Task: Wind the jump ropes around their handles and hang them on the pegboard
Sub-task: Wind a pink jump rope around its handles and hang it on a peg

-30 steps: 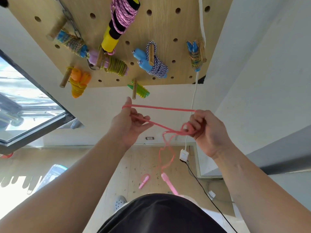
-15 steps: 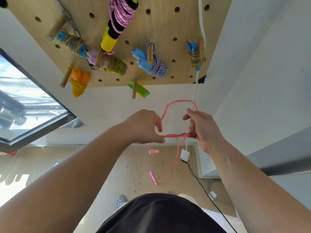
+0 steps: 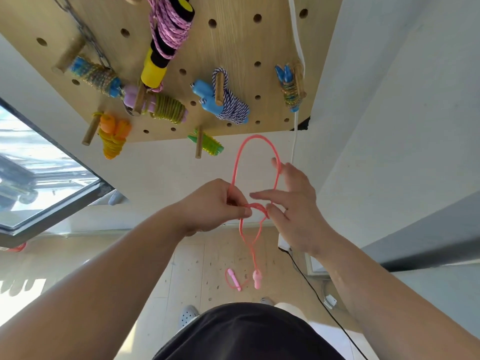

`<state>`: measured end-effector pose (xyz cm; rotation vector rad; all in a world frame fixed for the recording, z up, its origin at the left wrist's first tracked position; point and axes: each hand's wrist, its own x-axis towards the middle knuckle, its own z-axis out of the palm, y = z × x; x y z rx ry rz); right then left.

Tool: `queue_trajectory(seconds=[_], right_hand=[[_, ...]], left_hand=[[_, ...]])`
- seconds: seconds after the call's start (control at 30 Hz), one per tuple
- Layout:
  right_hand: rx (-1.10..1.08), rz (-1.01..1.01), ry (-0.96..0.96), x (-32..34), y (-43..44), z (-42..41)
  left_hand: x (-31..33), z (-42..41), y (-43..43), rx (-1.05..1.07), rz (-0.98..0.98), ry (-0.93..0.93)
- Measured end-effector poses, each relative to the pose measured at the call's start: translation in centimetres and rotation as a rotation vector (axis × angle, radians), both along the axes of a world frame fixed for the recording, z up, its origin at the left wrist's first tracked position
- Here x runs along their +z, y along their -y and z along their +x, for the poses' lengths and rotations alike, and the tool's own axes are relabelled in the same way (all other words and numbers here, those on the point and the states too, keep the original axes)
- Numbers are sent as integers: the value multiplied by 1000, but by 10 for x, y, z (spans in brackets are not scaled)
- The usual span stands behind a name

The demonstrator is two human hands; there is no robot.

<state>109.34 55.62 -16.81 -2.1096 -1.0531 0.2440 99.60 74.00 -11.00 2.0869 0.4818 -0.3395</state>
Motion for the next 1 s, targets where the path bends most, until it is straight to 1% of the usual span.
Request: queue_trajectory(seconds=[0.07, 0.13, 0.2, 0.27, 0.3, 0.33, 0.4, 0.47, 0.5, 0.53, 0.57, 0.63, 0.67, 0.7, 0.73, 0.8, 0.83, 0.9, 1.0], right_hand=[[81, -1, -110, 3, 3, -4], [96, 24, -226, 8, 5, -3], [64, 127, -373, 13, 3, -4], [28, 240, -513, 18, 0, -7], [-3, 298, -580, 20, -1, -8], [-51, 350, -644, 21, -1, -8], [-232, 445, -742, 26, 0, -4], [-422, 600, -871, 30, 6, 7], [-484, 670, -932, 33, 10, 15], [-525, 703, -938, 37, 16, 24], [-544, 677, -892, 41, 22, 32], [-540, 552, -746, 43, 33, 45], [-521, 519, -718, 45, 38, 50], [-491, 500, -748, 47, 43, 51], [-415, 544, -839, 49, 46, 49], [-246, 679, -1085, 55, 51, 45], [-180, 722, -1148, 60, 53, 41], [-128, 761, -1175, 66, 54, 39], [-126, 753, -1031, 72, 51, 43]], left_hand=[[-1, 0, 1, 0, -31, -2], [-2, -1, 2, 0, -81, 2], [-3, -3, 2, 32, -175, 14], [-4, -4, -1, 72, -316, 22], [-5, -5, -3, 84, -361, 23], [-8, -5, -5, 101, -360, 20], [-20, -6, -10, 161, -264, -6], [-41, -9, -17, 251, -111, -68], [-53, -12, -22, 297, -21, -111], [-65, -15, -27, 343, 58, -160], [-76, -20, -33, 388, 114, -208], [-92, -29, -41, 461, 138, -280], [-97, -32, -43, 501, 106, -302], [-102, -34, -45, 555, 56, -318], [-106, -37, -47, 615, 4, -333], [-118, -41, -53, 710, -17, -362], [-125, -43, -57, 736, 29, -376], [-134, -52, -64, 729, 198, -412], [-136, -66, -66, 590, 431, -465]])
